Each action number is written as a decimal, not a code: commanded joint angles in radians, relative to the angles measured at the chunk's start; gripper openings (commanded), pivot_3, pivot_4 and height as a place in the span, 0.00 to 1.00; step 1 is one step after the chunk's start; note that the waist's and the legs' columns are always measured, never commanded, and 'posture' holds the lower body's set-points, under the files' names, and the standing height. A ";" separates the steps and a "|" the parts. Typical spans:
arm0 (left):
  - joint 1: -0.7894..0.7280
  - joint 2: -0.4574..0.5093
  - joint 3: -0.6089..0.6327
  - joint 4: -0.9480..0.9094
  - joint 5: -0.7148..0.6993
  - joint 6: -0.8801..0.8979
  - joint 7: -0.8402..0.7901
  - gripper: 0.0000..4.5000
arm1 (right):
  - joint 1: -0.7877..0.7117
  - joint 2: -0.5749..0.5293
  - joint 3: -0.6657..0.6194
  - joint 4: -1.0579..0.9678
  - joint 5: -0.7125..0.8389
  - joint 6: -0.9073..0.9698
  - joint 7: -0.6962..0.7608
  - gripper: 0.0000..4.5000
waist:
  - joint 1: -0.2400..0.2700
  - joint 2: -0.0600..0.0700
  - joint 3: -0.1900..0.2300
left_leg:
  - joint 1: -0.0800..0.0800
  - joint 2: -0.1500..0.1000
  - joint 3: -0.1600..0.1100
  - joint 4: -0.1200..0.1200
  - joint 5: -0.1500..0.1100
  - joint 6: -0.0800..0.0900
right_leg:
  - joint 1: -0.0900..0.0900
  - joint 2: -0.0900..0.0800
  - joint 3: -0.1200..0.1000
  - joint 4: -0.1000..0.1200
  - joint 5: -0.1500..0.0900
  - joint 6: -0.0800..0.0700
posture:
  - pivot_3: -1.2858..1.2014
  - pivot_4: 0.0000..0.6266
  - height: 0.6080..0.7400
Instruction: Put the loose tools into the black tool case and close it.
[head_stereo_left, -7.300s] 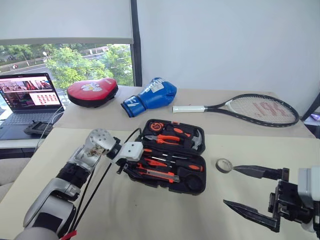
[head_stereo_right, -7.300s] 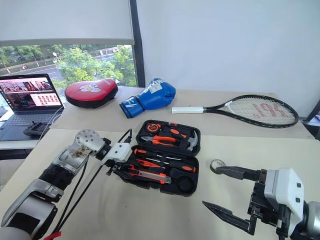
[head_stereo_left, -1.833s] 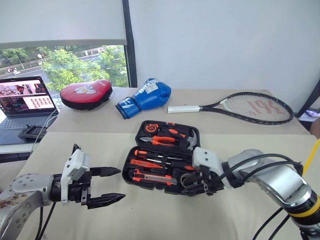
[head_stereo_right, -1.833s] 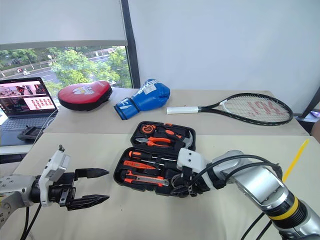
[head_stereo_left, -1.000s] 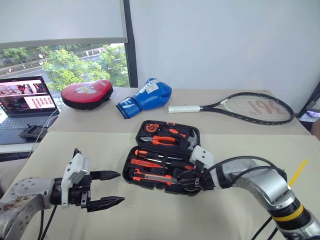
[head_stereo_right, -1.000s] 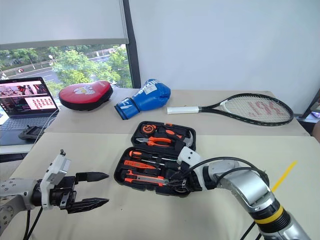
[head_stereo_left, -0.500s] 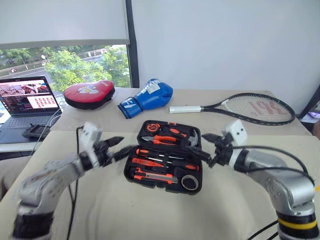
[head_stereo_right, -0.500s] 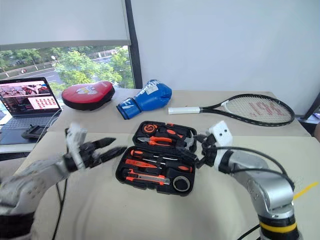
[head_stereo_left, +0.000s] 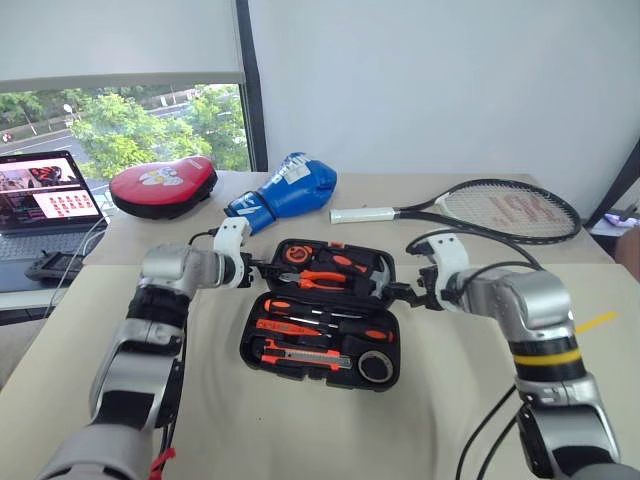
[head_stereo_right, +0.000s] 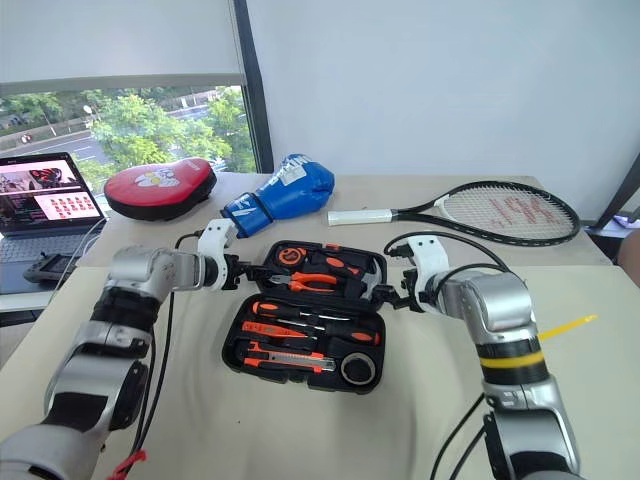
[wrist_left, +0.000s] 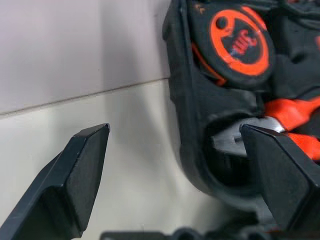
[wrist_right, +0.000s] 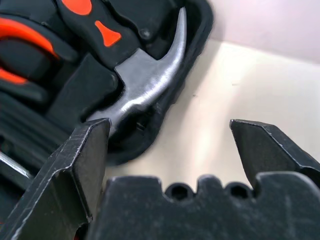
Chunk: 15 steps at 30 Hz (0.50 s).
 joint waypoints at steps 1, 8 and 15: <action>-0.061 -0.006 0.003 0.111 0.054 -0.056 -0.063 0.88 | -0.048 0.003 -0.025 0.082 -0.002 -0.022 0.030 0.77 | 0.001 0.000 0.000 | 0.000 0.000 0.000 0.000 0.000 0.000 | 0.000 0.000 0.000 0.000 0.000 0.001 | 0.52 0.24 1.00; -0.090 -0.021 0.053 0.200 0.055 -0.022 -0.134 0.37 | -0.049 -0.012 0.024 0.145 -0.031 -0.094 0.091 0.24 | -0.003 0.000 0.000 | 0.003 0.000 -0.001 0.001 0.000 0.000 | 0.002 -0.001 0.000 0.003 0.000 0.001 | 0.52 0.24 1.00; -0.066 -0.021 0.100 0.135 0.041 -0.014 -0.203 0.00 | -0.014 -0.034 0.013 0.074 -0.020 -0.181 0.168 0.00 | 0.001 0.000 0.000 | 0.003 0.000 -0.001 0.001 0.000 0.000 | 0.002 -0.003 0.002 0.005 0.001 0.001 | 0.52 0.24 1.00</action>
